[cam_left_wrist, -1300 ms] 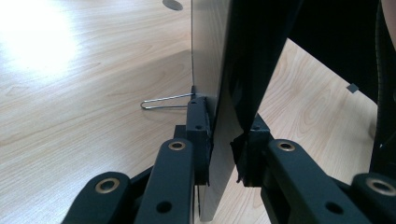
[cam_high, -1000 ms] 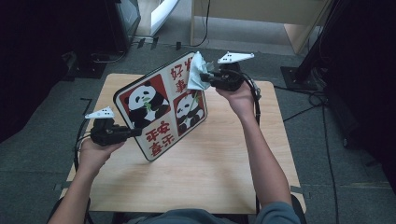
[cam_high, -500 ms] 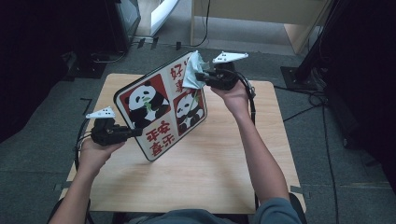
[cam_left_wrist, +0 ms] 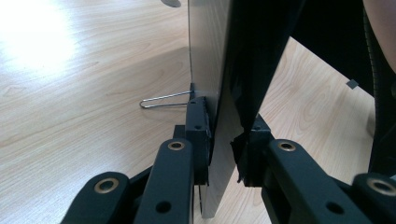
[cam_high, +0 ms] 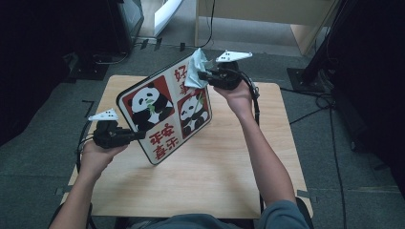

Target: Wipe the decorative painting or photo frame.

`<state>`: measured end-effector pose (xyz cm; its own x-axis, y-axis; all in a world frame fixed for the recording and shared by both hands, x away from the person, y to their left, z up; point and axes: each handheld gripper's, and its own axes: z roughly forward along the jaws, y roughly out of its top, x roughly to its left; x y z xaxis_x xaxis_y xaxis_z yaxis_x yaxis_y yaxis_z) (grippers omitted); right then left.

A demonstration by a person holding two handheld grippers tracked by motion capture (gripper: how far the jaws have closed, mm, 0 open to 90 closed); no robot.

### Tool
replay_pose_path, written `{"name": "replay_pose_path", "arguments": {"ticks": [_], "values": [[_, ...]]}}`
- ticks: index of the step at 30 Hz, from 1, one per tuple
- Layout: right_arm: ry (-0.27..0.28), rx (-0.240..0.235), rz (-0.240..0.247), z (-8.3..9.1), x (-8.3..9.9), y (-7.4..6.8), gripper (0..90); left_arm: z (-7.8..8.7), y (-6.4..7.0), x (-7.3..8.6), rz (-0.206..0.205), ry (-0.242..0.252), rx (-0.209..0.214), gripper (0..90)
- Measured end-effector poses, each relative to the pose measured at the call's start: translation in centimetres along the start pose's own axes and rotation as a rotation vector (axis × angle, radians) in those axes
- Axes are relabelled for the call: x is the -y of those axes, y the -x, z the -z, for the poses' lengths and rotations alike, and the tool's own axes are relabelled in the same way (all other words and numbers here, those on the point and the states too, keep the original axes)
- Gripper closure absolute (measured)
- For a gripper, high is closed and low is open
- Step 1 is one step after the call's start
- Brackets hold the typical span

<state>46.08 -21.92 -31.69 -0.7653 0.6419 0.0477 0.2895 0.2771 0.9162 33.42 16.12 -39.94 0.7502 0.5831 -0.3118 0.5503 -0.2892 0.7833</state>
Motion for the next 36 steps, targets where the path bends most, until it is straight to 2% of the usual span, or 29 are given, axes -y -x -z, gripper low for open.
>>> {"name": "replay_pose_path", "arguments": {"ticks": [9, 17, 32, 36], "values": [[-0.05, -0.001, 0.0, -0.7, 1.2, 0.1, 78.2, 0.0, 0.0, -0.1, -0.005, -0.006, 0.004, 78.1], [-0.073, -0.009, -0.019, -1.0, 2.7, 0.4, 77.9, 0.0, -0.1, -0.1, -0.007, -0.01, 0.009, 77.9], [-0.125, -0.008, -0.025, -1.3, 4.3, 0.2, 78.0, -0.1, -0.2, -0.2, -0.012, -0.016, 0.019, 77.5], [-0.158, -0.006, -0.023, -1.4, 5.2, 0.2, 77.9, -0.1, -0.2, -0.2, -0.013, -0.015, 0.022, 77.3]]}}
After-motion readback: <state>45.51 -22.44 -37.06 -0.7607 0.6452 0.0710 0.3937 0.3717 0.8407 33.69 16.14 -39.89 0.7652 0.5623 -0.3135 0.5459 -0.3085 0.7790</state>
